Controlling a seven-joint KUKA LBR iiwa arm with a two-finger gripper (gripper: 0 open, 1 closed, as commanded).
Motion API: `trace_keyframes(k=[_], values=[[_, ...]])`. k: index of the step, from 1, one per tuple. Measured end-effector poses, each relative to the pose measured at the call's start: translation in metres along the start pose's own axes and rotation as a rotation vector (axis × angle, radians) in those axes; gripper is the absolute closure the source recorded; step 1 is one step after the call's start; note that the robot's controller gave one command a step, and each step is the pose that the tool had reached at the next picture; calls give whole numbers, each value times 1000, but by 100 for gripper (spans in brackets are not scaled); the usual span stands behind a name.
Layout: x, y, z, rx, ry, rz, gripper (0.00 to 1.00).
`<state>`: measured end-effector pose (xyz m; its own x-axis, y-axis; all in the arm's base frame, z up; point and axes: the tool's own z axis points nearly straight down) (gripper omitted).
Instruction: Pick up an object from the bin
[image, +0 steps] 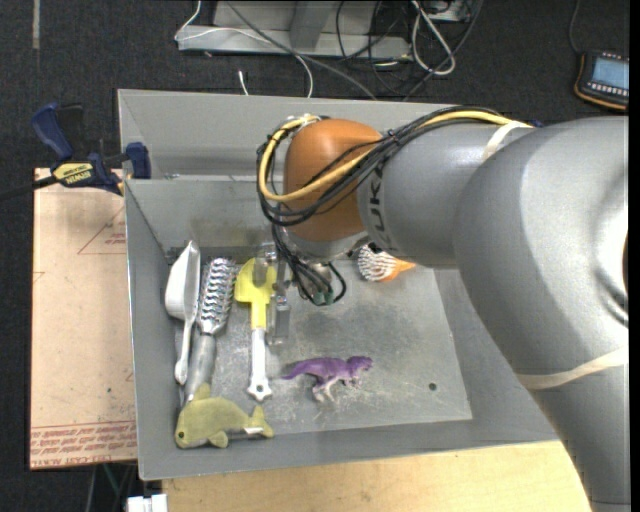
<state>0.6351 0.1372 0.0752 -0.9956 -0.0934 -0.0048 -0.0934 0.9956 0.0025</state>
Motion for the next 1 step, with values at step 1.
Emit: trace_keyframes(k=[1], values=[[-8,41,-87,-3,-14,56,0]])
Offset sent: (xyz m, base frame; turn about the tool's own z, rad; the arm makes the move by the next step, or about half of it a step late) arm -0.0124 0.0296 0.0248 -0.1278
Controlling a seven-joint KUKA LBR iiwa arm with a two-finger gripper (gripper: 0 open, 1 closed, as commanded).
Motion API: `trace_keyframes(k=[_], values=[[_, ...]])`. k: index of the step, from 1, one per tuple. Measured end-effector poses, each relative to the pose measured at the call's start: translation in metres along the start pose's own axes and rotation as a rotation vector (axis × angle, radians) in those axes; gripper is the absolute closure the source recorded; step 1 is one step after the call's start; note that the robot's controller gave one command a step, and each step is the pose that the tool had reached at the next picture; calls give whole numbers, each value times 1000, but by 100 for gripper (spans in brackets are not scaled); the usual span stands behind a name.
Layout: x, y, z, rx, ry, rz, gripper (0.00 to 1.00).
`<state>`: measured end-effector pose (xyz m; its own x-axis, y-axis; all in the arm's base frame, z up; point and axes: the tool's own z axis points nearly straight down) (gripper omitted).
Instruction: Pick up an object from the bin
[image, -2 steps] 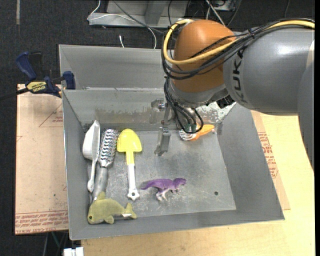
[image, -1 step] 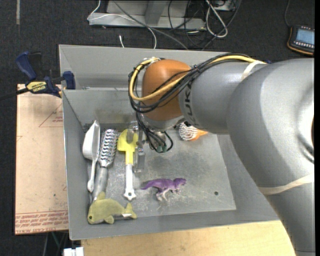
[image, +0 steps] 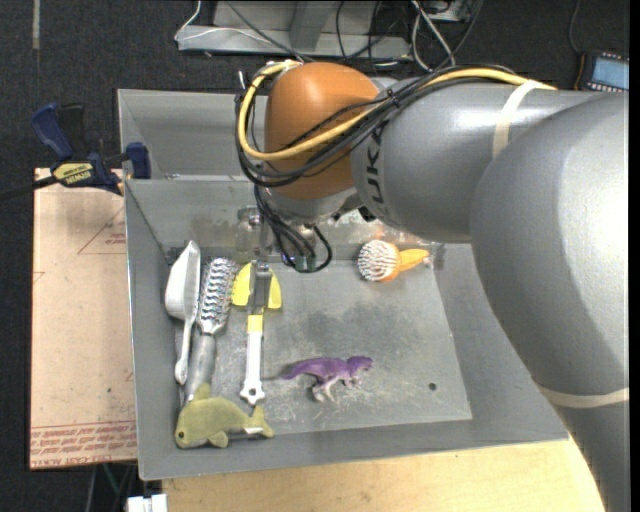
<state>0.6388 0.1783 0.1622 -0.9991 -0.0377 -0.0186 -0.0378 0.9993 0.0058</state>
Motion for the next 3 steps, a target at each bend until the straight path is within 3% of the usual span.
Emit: trace_keyframes(k=[1,2,3], values=[[18,-11,64,3,30,-182,0],[-1,-30,92,-1,1,-241,0],[11,-20,91,-1,17,-179,100]])
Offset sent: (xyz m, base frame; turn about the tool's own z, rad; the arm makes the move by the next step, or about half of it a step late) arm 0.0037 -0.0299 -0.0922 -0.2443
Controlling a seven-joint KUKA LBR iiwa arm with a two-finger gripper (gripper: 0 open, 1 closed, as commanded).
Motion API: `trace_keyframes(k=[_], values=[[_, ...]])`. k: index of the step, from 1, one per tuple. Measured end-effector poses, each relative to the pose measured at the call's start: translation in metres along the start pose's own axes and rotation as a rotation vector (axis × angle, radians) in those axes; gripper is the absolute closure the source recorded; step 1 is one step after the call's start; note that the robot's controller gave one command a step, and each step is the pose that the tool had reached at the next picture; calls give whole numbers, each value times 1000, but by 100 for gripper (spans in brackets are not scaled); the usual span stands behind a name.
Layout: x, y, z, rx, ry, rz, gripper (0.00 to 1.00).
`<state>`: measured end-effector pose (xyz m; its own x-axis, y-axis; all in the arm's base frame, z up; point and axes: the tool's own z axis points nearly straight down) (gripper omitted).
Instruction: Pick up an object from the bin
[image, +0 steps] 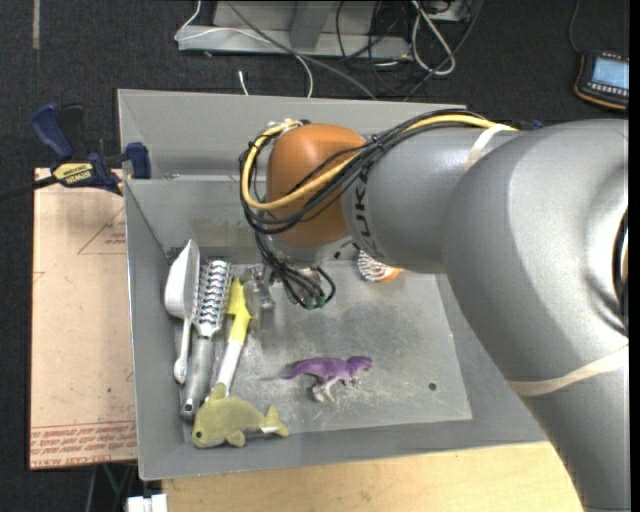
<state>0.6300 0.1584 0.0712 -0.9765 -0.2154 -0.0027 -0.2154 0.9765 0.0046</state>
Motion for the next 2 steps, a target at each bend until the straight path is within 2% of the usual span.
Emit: trace_keyframes(k=[1,2], values=[[0,0,0,0,0,1,100],[1,0,-19,0,2,1,100]])
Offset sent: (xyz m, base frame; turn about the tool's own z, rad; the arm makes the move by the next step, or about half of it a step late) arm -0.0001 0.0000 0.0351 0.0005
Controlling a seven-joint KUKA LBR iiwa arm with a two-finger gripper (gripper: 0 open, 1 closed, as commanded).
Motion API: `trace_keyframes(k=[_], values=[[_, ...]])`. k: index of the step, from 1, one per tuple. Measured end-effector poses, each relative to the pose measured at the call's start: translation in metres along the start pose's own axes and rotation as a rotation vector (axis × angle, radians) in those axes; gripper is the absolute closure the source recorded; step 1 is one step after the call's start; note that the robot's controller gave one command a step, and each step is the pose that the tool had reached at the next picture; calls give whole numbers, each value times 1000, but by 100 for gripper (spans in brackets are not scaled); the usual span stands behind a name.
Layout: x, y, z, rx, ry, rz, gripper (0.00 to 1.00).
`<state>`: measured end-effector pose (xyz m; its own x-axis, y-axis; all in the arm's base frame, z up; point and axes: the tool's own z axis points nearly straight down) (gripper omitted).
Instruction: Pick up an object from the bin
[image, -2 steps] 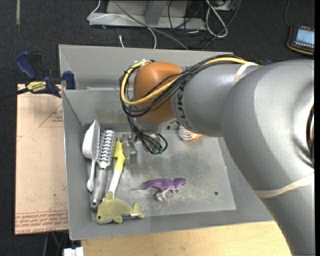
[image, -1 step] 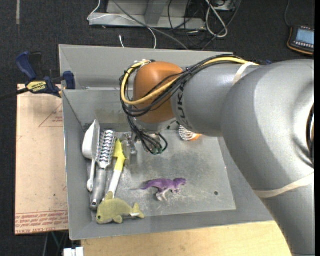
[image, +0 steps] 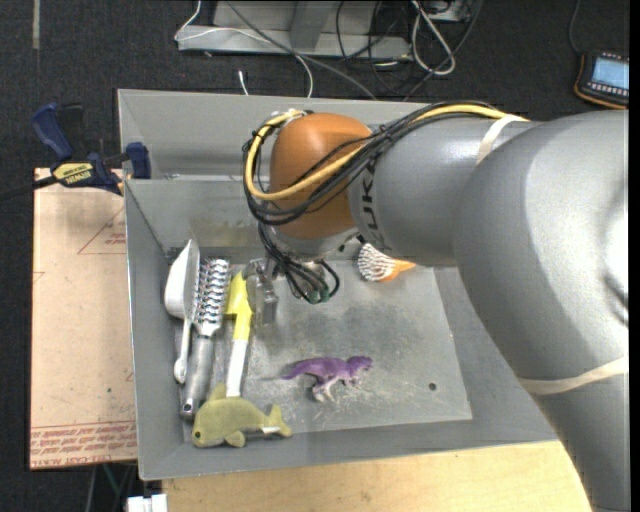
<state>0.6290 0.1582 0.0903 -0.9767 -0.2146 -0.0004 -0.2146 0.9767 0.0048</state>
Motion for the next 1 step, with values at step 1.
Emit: trace_keyframes(k=[1], values=[[-1,0,-15,0,-3,0,100]])
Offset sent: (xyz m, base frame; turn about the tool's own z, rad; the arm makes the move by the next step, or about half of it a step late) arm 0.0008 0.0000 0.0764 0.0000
